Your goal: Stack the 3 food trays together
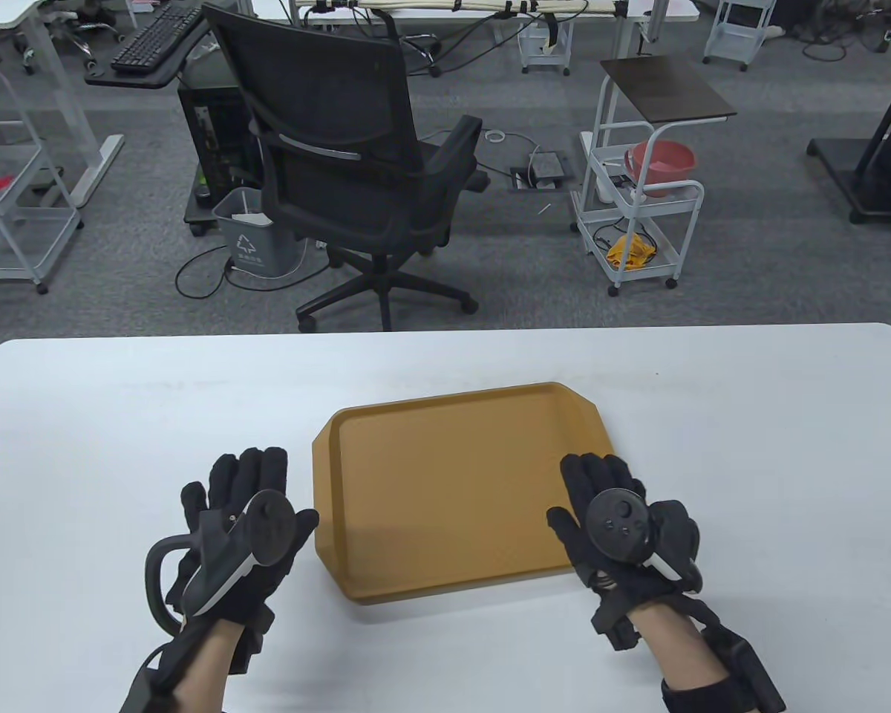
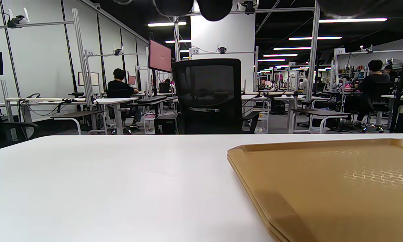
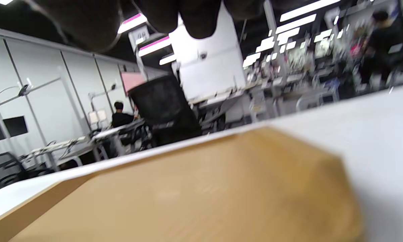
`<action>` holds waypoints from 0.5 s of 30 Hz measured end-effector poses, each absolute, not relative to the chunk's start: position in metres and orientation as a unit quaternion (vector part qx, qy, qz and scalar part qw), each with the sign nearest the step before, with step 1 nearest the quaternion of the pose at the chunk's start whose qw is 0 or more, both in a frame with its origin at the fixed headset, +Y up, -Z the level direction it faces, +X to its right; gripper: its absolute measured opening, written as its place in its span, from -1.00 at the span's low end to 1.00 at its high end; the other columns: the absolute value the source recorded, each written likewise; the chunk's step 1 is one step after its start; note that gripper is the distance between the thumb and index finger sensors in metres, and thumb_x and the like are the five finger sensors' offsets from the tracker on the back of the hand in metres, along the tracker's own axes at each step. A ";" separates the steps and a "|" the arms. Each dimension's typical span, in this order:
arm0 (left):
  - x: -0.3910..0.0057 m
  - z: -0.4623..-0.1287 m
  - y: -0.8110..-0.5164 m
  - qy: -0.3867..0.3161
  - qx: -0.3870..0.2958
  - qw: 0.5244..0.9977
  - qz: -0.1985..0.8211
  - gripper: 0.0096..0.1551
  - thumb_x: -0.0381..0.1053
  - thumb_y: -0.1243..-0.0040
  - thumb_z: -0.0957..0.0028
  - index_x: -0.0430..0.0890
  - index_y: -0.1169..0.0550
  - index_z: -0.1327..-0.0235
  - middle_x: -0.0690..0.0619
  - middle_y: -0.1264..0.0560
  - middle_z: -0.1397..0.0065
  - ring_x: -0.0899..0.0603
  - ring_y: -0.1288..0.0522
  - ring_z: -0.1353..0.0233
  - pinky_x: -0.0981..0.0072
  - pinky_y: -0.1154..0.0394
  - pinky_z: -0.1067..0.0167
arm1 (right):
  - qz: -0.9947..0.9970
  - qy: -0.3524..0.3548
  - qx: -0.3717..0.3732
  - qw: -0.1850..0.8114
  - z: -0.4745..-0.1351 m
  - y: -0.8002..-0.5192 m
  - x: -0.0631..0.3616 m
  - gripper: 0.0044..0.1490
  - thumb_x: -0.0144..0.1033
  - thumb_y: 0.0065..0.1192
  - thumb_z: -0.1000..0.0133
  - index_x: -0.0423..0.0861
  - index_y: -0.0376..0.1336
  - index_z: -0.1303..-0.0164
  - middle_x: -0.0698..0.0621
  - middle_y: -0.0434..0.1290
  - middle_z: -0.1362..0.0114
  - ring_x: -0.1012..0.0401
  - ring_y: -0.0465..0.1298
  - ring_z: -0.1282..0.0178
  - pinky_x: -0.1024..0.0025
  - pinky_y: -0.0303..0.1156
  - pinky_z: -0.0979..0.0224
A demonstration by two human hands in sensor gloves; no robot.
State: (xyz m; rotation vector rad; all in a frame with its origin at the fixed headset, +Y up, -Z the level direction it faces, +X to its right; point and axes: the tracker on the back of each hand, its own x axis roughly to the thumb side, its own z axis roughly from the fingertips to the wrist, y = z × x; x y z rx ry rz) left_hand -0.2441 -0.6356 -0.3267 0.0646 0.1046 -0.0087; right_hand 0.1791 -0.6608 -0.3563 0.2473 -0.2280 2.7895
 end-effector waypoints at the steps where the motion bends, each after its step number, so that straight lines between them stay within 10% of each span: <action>1: -0.244 -0.327 -0.636 0.053 0.039 0.998 -0.005 0.02 0.51 0.11 0.02 0.24 0.10 -0.67 0.15 0.05 -0.83 -0.23 0.03 -0.84 -0.35 0.04 -0.65 | 0.979 -0.095 0.078 0.160 -0.355 -0.657 0.186 -0.06 0.06 0.04 -0.22 -0.06 -0.17 -0.71 -0.28 -0.09 -0.76 -0.29 -0.14 -0.72 -0.27 -0.10 -0.59; 15: -0.240 -0.328 -0.636 0.062 0.062 0.996 0.001 0.01 0.52 0.11 0.02 0.25 0.08 -0.68 0.15 0.10 -0.84 -0.25 0.10 -0.84 -0.36 0.09 -0.64 | 0.974 -0.134 0.085 0.163 -0.338 -0.643 0.197 -0.01 0.11 0.02 -0.21 -0.07 -0.21 -0.72 -0.29 -0.14 -0.78 -0.28 -0.22 -0.72 -0.29 -0.16 -0.59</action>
